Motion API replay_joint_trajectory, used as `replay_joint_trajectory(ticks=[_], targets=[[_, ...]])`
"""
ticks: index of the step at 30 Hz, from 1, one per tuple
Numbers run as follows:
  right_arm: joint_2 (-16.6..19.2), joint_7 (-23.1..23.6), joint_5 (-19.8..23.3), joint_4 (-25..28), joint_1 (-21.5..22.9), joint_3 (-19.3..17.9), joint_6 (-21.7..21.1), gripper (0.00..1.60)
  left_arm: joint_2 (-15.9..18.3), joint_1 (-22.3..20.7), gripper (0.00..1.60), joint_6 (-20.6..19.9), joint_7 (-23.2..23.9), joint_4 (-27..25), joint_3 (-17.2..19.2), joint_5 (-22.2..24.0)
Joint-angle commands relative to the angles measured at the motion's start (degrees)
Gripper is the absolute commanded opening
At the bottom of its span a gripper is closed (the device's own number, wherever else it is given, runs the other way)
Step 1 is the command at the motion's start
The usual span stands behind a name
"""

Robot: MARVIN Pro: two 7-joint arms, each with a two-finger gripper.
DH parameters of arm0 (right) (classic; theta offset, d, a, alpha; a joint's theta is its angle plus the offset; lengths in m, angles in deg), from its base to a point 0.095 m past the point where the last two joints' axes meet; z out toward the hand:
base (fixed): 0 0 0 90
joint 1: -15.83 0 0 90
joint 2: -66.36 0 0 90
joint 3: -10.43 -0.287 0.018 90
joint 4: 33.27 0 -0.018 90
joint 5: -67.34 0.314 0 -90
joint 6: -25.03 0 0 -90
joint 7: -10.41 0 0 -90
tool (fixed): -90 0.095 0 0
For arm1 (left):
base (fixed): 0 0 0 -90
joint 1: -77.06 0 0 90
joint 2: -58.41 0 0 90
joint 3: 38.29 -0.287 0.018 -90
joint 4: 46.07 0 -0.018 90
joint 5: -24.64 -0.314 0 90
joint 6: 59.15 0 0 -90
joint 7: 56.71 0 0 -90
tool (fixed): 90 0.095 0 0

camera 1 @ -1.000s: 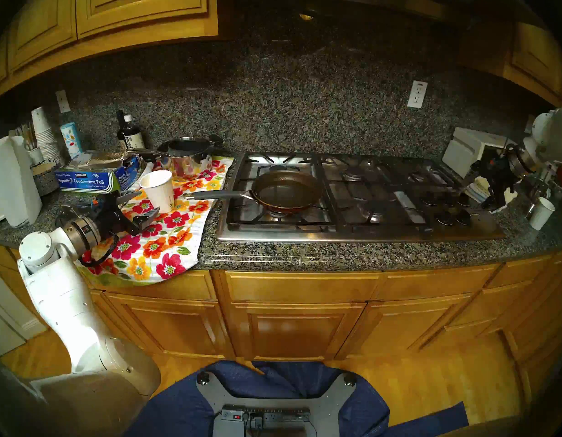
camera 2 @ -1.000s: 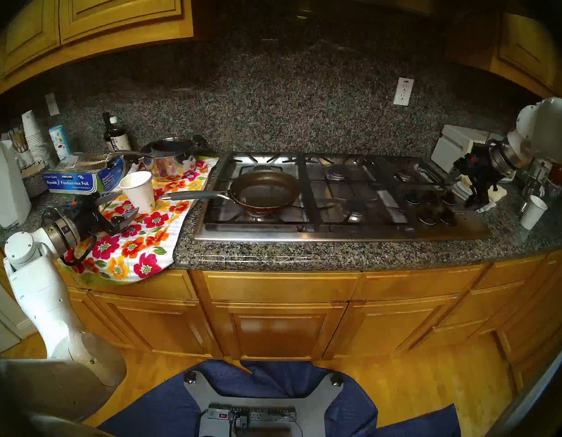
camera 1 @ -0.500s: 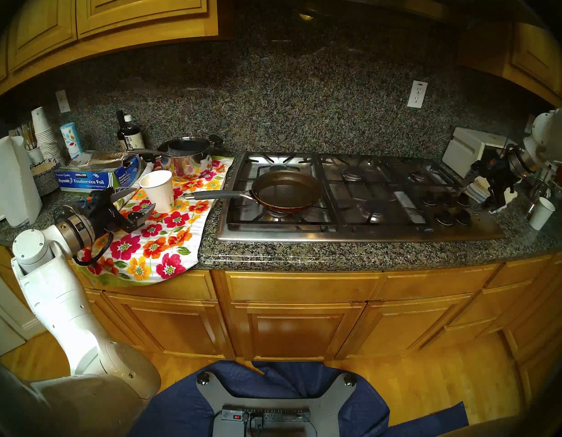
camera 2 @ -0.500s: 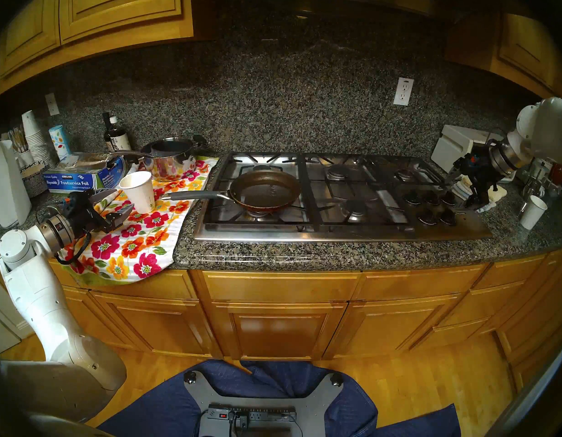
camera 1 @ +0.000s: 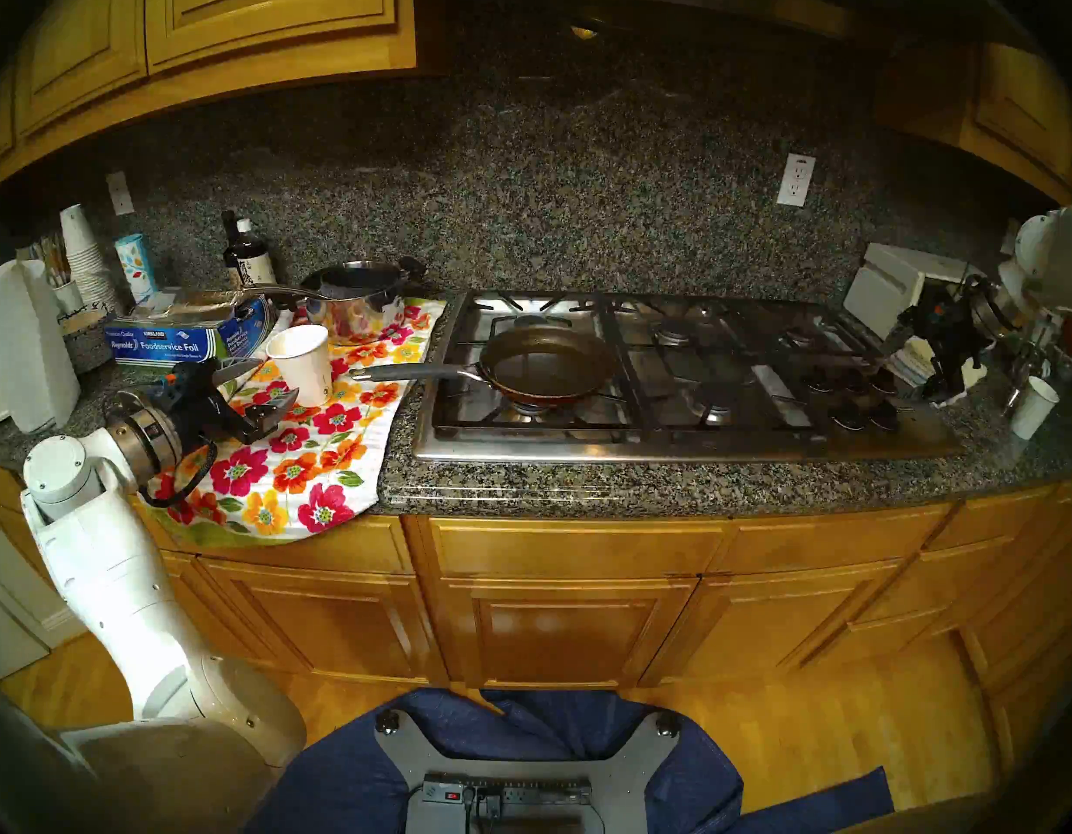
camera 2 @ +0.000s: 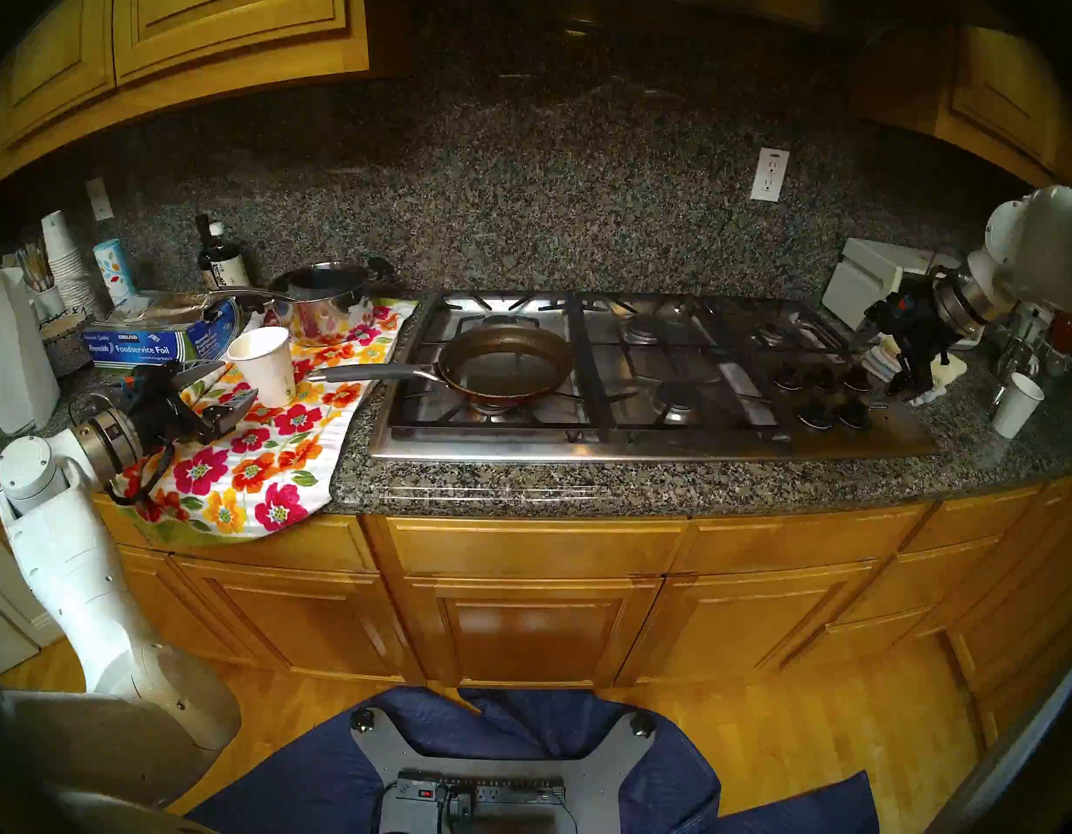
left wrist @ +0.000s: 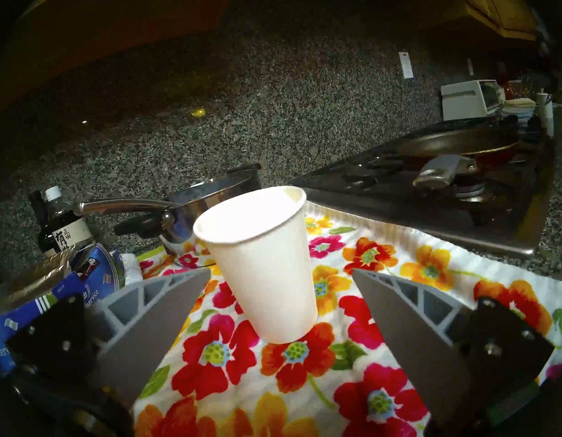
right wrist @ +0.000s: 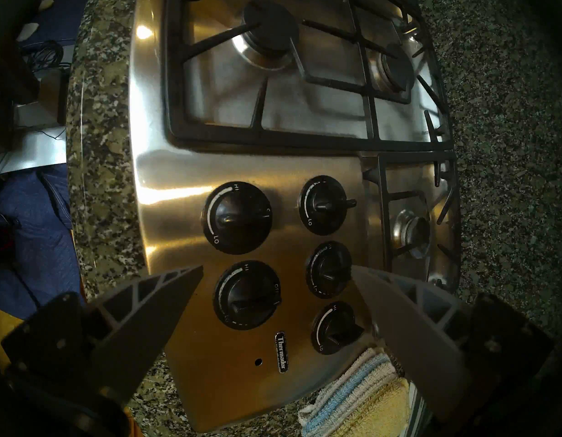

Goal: Pick up the water cup, pour water into the pot, turn on the stove

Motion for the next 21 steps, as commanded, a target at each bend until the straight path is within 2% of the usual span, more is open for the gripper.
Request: replay_joint_trajectory(ticks=[1,9,12,14,21], targets=[[-0.38,-0.09,-0.06,-1.19,1.61,0.05,0.14,1.60,0.82,-0.98,1.60,0.00,-0.12,-1.39,-0.21,1.67],[-0.38,-0.09,-0.05,-1.19,1.61,0.05,0.14,1.60,0.99,-0.76,1.60,-0.13,-0.12,-1.40,-0.44,1.94],[-1.22,1.60,4.03,0.59,1.98,-2.04,-4.90,1.60,1.03,-0.67,1.60,-0.18,-0.12,-1.41,-0.55,1.94],[-1.84,1.45,4.40,0.84,1.67,-2.27,-5.97,1.60,1.04,-0.65,1.60,-0.20,-0.12,-1.41,-0.58,1.94],[-4.29,1.17,9.69,1.41,0.32,-5.12,-12.67,1.60,1.10,-0.52,1.60,-0.30,-0.12,-1.42,-0.74,1.88]])
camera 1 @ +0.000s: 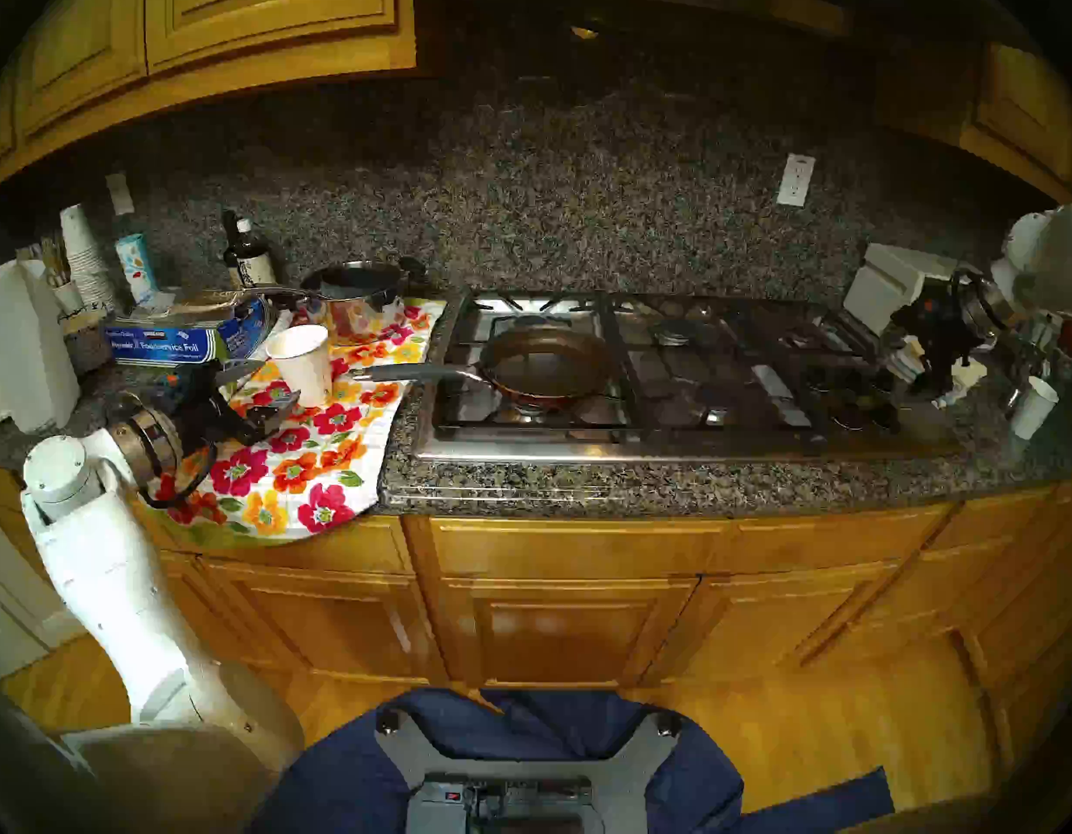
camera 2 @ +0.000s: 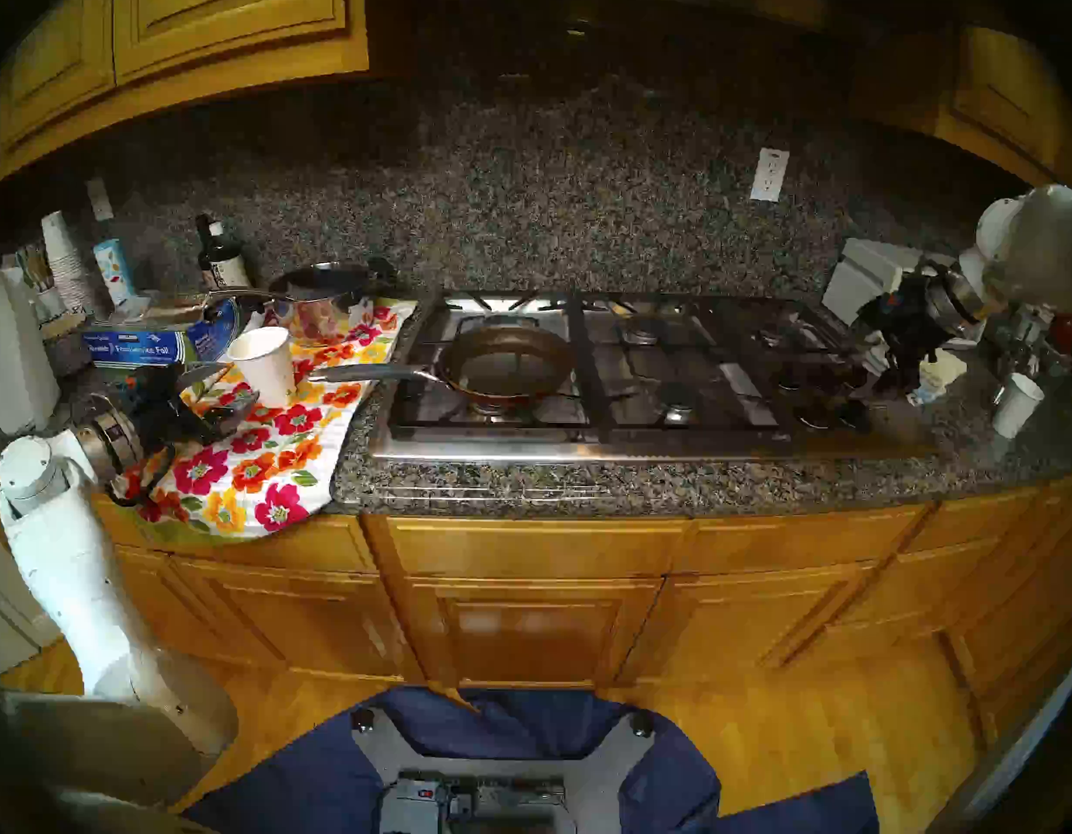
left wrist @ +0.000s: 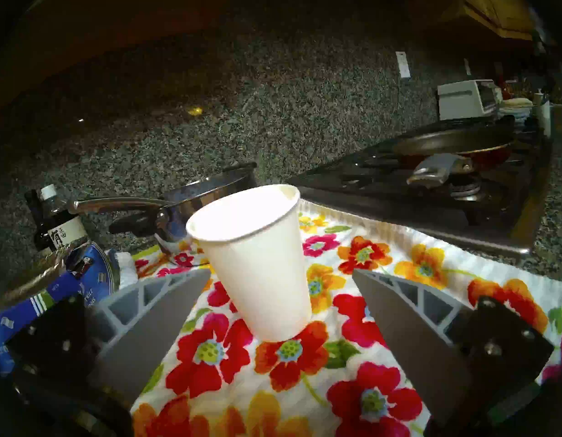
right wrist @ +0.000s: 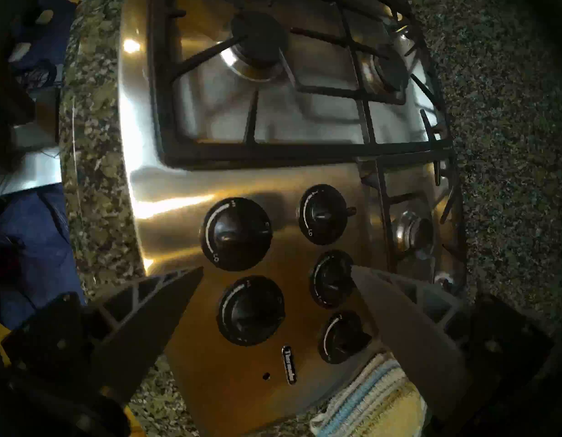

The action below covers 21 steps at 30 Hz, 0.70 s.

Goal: Pick up the water cup, pour water into the pot, turn on the stove

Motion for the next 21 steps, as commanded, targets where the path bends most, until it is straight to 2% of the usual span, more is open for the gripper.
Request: replay_joint_trajectory(ticks=[1,8,9,12,13,14,21], targets=[[-3.70,-0.61,4.55,-0.61,0.44,-3.02,-6.71,1.60,0.68,-1.20,1.60,0.20,-0.12,-1.32,-0.06,1.32],[-5.60,0.40,8.11,-1.39,-0.99,-4.03,-14.84,1.60,0.78,-1.12,1.60,0.16,-0.12,-1.33,-0.13,1.55],[-6.05,0.57,9.02,-1.92,-1.66,-2.94,-14.08,1.60,0.79,-1.11,1.60,0.16,-0.12,-1.33,-0.13,1.59],[-6.17,1.27,10.16,-2.65,-2.33,-3.14,-18.69,1.60,0.83,-1.08,1.60,0.16,-0.12,-1.32,-0.16,1.71],[-6.36,1.18,10.72,-3.04,-2.70,-2.48,-18.32,1.60,0.84,-1.07,1.60,0.17,-0.12,-1.32,-0.16,1.74],[-6.34,1.28,10.62,-3.23,-2.82,-2.90,-20.30,1.60,0.86,-1.05,1.60,0.17,-0.12,-1.31,-0.17,1.78],[-4.94,3.40,14.10,-6.64,-4.29,-3.52,-26.89,1.60,0.93,-0.95,1.60,0.16,-0.12,-1.30,-0.28,1.91]])
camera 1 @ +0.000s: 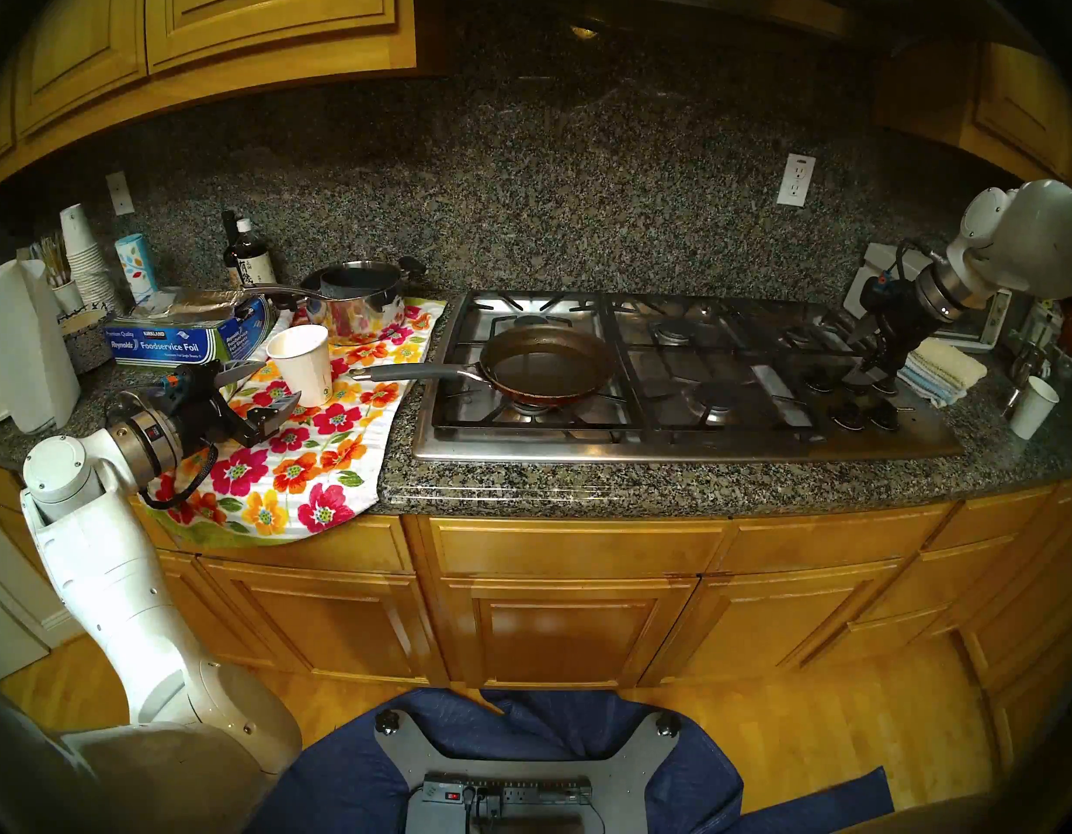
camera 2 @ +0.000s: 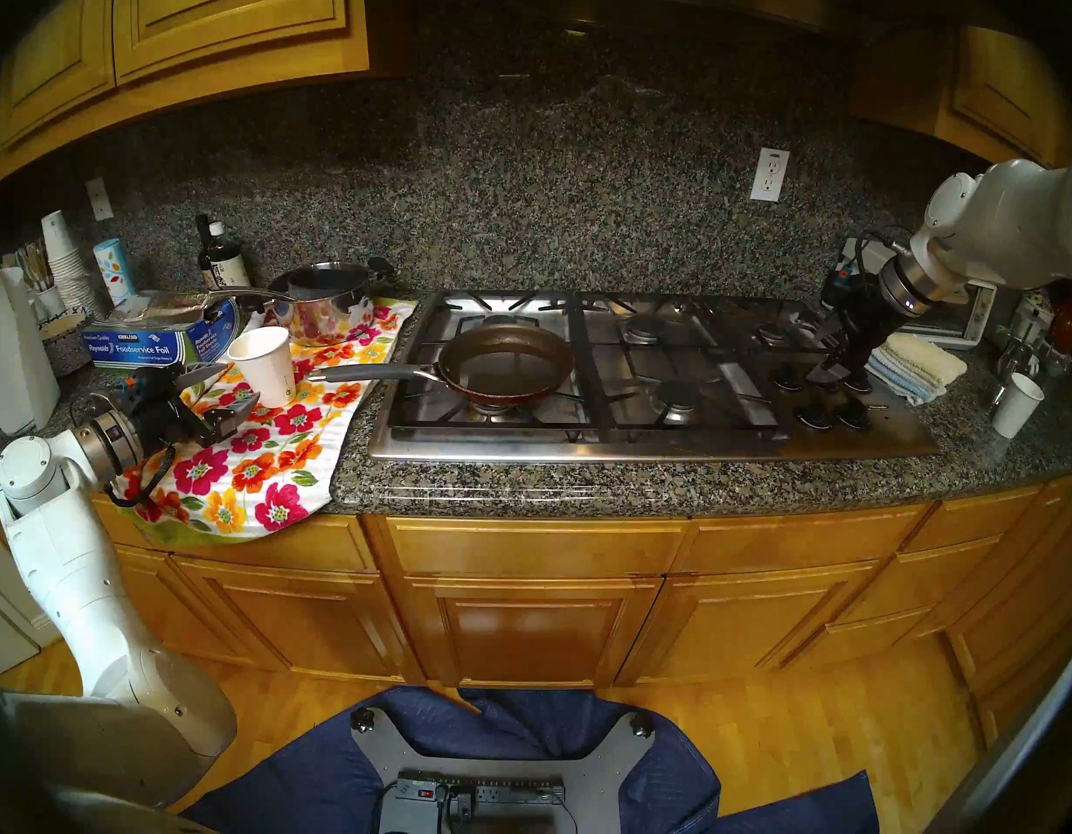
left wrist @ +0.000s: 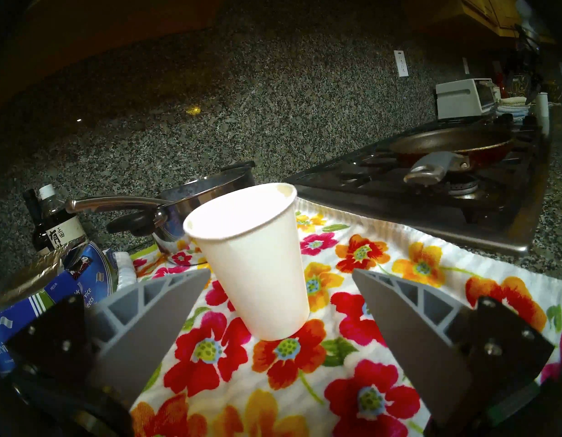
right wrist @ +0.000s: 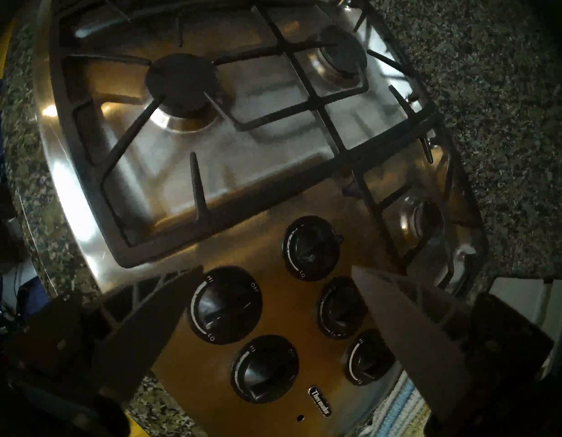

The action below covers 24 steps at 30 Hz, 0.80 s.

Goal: Pick up the water cup, pour water into the pot, turn on the stove

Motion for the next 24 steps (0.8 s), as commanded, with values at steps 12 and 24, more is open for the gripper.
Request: replay_joint_trajectory(ticks=[12,24], targets=[[2.07,2.11,7.79,-9.44,-2.37,-3.04,-11.88,1.60,0.76,-1.18,1.60,0.10,-0.12,-1.27,-0.09,1.67],[2.05,3.25,8.69,-11.99,-4.09,-3.76,-13.34,1.60,0.88,-1.07,1.60,0.06,-0.12,-1.25,-0.20,1.95]])
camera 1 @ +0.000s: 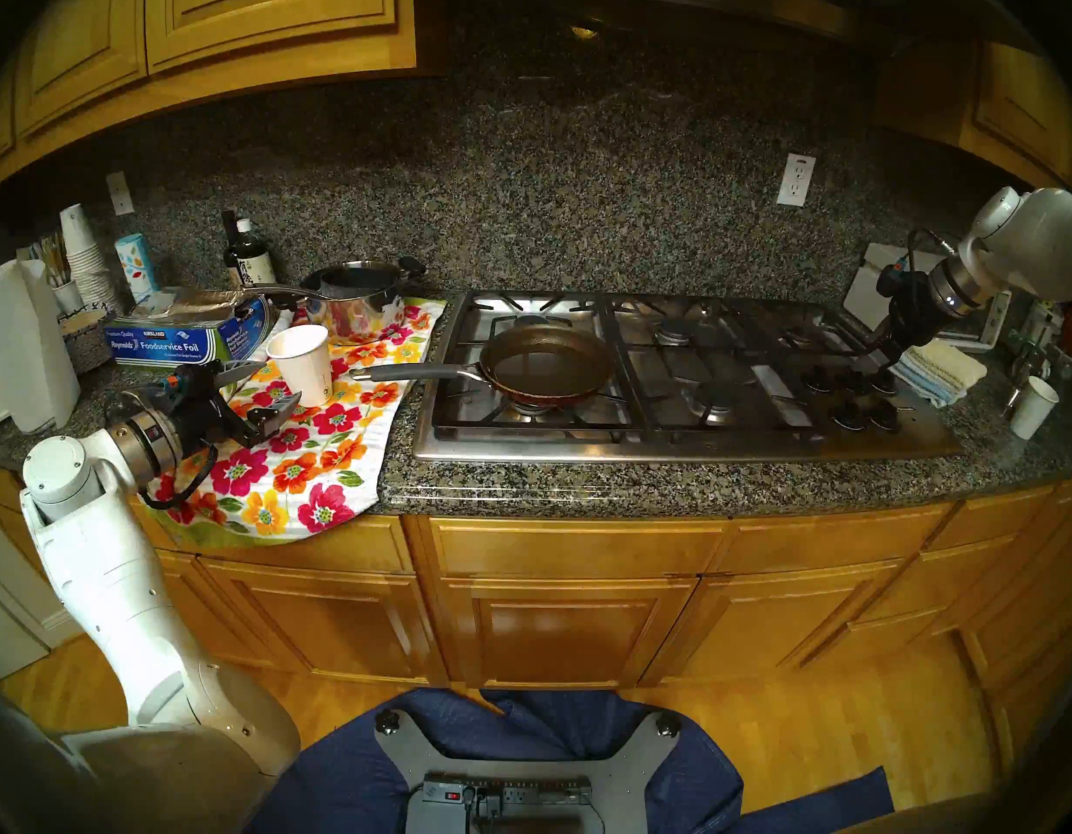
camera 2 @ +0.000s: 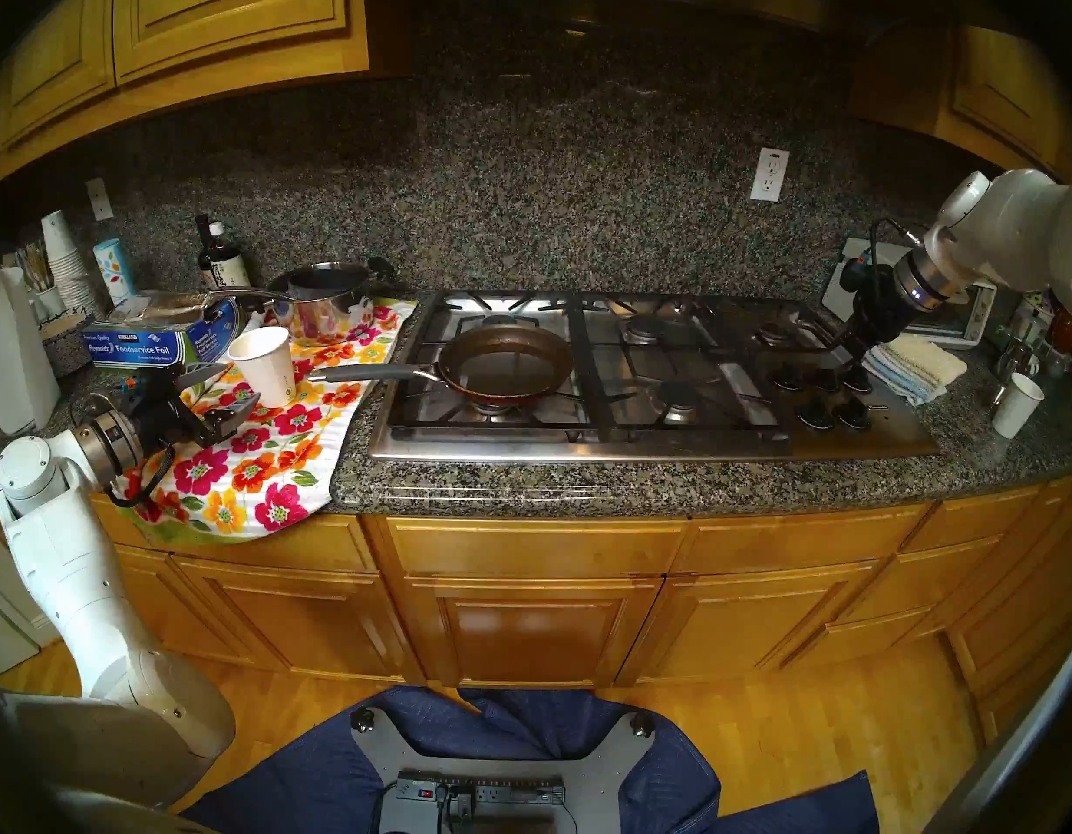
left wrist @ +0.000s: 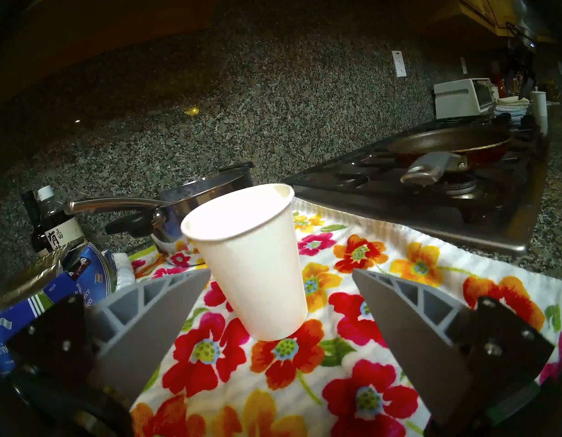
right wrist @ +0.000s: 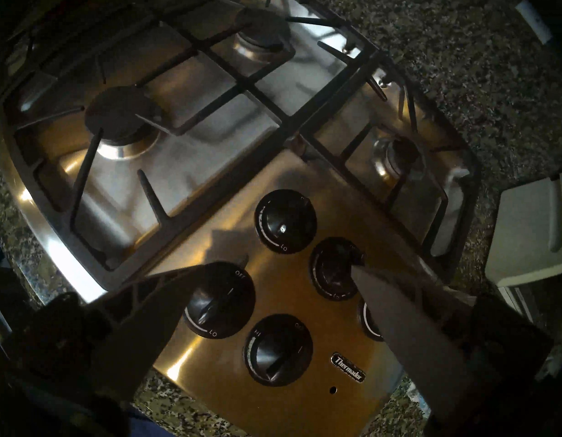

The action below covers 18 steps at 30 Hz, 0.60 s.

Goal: Pick up the water cup, pour water into the pot, turn on the stove

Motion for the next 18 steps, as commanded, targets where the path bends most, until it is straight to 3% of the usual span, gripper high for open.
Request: replay_joint_trajectory(ticks=[1,9,18], targets=[[0.22,1.25,1.48,-3.46,-0.07,-1.23,-1.00,1.60,0.62,-1.36,1.60,0.05,-0.12,-1.24,0.09,1.48],[1.84,2.43,4.72,-2.33,-1.55,-2.84,-5.25,1.60,0.69,-1.29,1.60,0.03,-0.12,-1.23,0.03,1.61],[3.21,-3.57,6.54,3.57,-0.46,-3.24,-6.08,1.60,0.75,-1.22,1.60,0.01,-0.12,-1.22,-0.04,1.73]])
